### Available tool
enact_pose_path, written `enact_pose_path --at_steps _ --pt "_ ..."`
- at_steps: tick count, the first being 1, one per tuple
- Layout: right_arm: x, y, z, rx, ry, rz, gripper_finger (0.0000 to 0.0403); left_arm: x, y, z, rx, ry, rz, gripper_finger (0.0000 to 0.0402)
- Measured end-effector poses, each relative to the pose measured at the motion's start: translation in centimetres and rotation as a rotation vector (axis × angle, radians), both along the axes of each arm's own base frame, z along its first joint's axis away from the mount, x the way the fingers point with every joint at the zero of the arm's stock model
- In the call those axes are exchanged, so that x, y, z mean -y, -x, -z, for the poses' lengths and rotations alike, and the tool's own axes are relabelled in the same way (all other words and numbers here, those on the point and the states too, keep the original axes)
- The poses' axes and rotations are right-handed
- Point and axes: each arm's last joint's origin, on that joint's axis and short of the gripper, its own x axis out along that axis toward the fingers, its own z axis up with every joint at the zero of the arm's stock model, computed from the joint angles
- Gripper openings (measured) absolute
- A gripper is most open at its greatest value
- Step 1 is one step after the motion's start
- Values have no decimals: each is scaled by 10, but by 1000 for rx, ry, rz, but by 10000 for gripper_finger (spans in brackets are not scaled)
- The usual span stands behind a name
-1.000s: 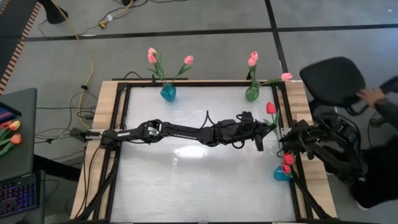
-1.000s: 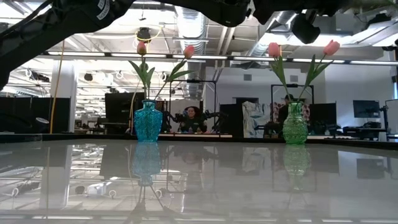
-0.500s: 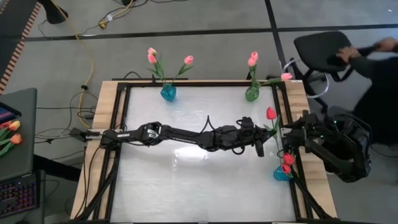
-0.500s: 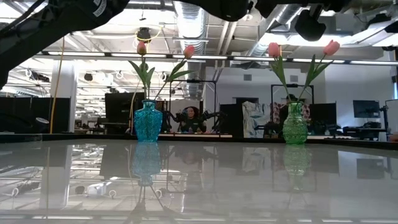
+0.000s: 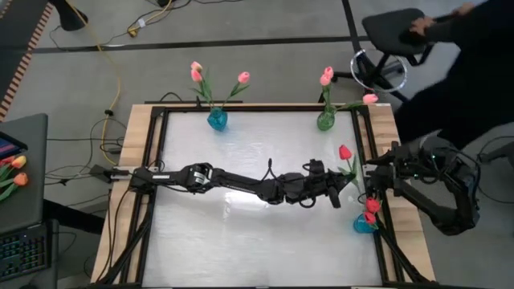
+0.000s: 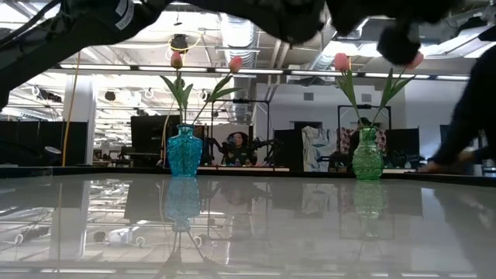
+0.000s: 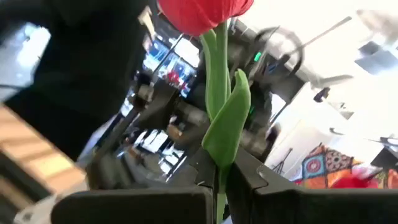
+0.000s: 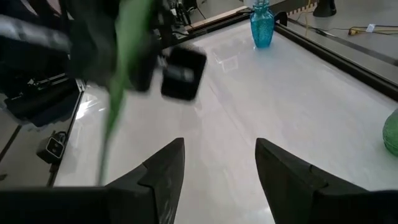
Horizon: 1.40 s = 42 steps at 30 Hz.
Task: Sort flowers into vase by color
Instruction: Put the red tulip into the bottom blue vase
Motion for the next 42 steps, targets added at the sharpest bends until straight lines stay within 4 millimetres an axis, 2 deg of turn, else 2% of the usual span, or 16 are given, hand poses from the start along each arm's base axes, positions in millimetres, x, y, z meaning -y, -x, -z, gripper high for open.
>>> enact_pose_path --at_steps 4,9,17,28,38,42 --pt "0 0 0 4 -10 3 221 0 -3 11 -38 1 2 0" --pt "0 0 0 5 -12 3 221 -3 -1 4 -15 -60 -22 0" --pt "0 0 0 5 -11 0 221 -9 -3 5 -17 -80 11 0" --pt "0 0 0 5 -9 -1 221 0 -3 5 -28 -149 103 0" --pt "0 -2 -5 59 19 -46 221 6 -3 6 -35 -300 222 0" --pt "0 -2 -6 66 24 -51 221 6 -3 6 -38 -328 214 0"
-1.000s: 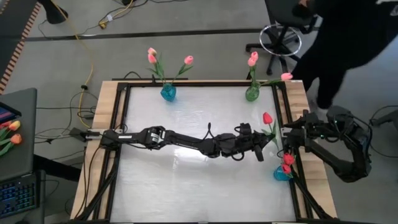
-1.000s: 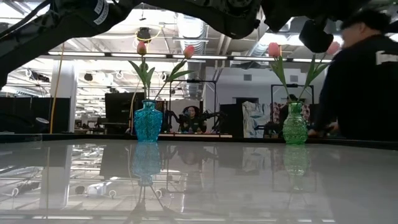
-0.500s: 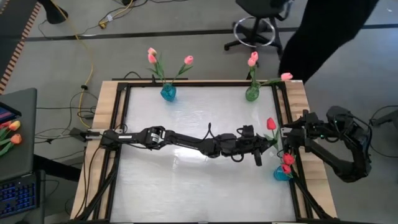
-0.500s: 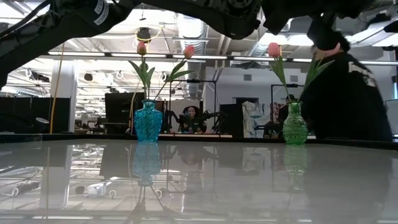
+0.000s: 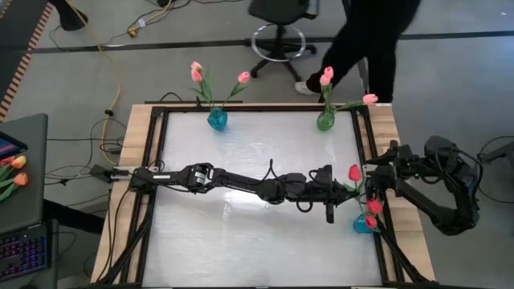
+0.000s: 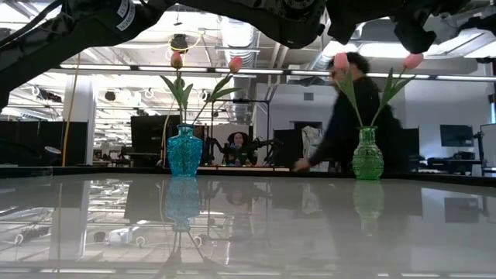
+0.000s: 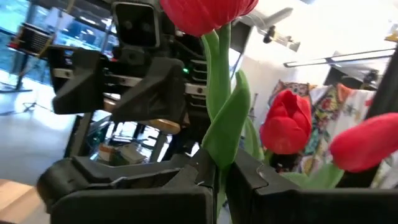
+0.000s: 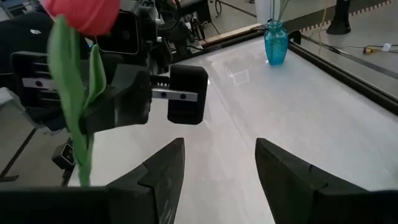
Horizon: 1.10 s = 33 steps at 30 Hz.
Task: Sort flowers into vase by color
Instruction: Put the red tulip into the bottom blue vase
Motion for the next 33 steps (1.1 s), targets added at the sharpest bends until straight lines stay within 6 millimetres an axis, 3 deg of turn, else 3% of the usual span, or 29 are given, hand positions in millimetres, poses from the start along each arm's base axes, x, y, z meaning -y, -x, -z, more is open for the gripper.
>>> enact_pose_path --at_steps 9,24,33 --pt "0 0 0 -1 15 -5 221 -5 0 -3 25 13 -38 27" --pt "0 0 0 -2 22 -7 221 -3 -2 3 -37 -26 127 96" --pt "0 0 0 -2 26 -16 221 -20 -3 4 -57 30 240 124"
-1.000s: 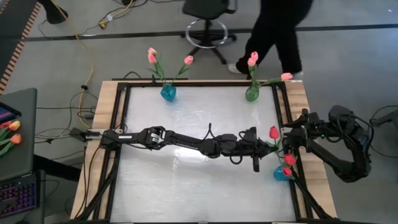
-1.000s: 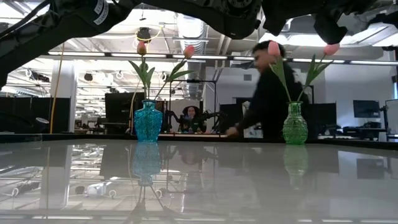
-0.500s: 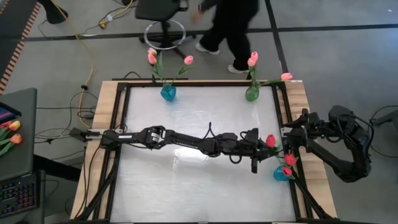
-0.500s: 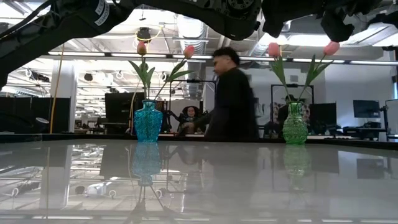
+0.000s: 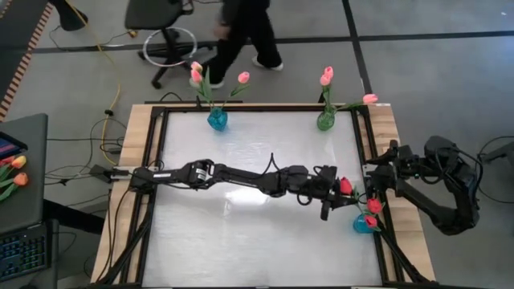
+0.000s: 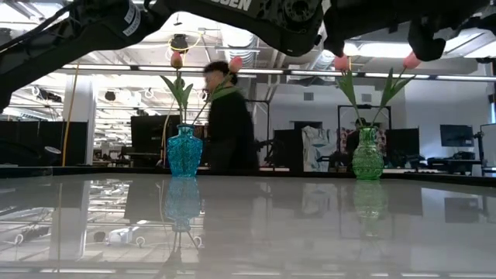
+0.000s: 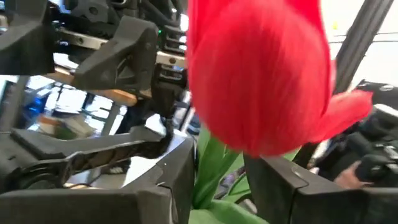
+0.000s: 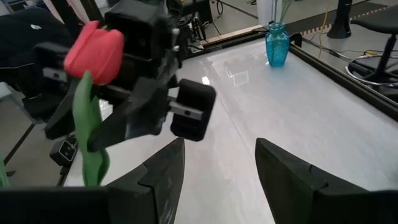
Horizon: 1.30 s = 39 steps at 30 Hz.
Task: Sort flowers into vase by color
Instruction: Put the red tulip into the bottom blue vase
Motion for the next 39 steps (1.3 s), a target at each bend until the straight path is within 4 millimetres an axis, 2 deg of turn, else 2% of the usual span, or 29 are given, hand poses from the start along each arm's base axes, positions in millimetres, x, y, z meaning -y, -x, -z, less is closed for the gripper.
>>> enact_pose_path --at_steps 8,13,24,35,39 --pt "1 2 0 -1 -12 -54 221 -18 0 -4 -52 29 156 129" --pt "2 3 0 -6 -14 -59 220 -22 5 -22 -67 2 224 129" --pt "3 3 0 -12 -8 -46 221 -31 21 -56 -188 -185 182 129" --pt "3 3 1 -22 15 -60 220 -29 22 -51 -245 -222 158 129" --pt "3 -2 5 -24 -61 -189 220 -27 21 -54 -211 -254 117 129"
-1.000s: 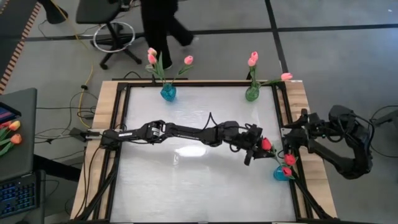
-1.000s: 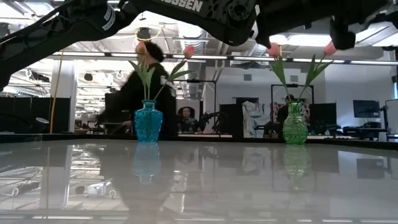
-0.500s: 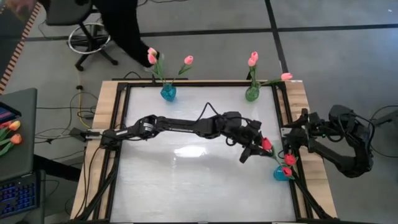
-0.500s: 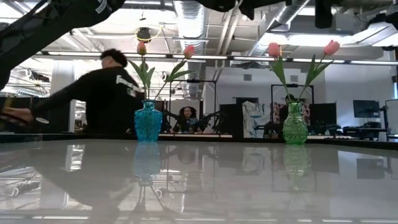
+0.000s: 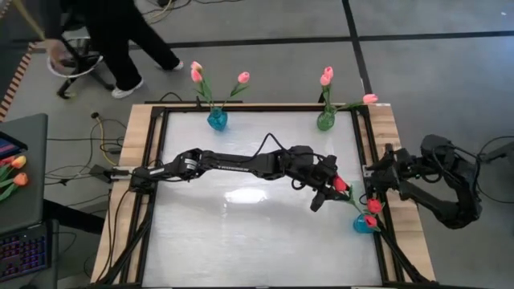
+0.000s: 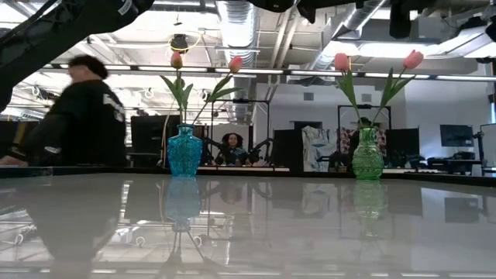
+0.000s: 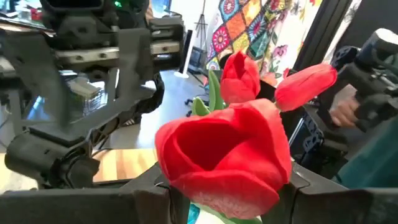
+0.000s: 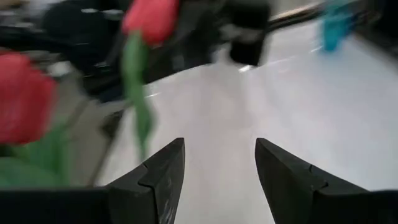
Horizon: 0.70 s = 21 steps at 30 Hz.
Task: Sort flowers into vase by color
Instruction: Put the red tulip into the bottom blue vase
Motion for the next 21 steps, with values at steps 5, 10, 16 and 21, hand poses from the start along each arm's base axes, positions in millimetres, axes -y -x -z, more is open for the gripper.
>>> enact_pose_path --at_steps 5,10,16,21 --pt "6 -12 10 -63 -131 -102 221 0 0 -1 11 -3 -13 129" --pt "8 -18 13 -81 -212 -234 221 0 0 -1 10 -4 -38 129" --pt "8 -19 13 -78 -223 -276 220 -1 -1 -1 12 -7 -60 129" --pt "8 -19 13 -79 -221 -276 221 -2 -1 -2 25 -14 -100 128"
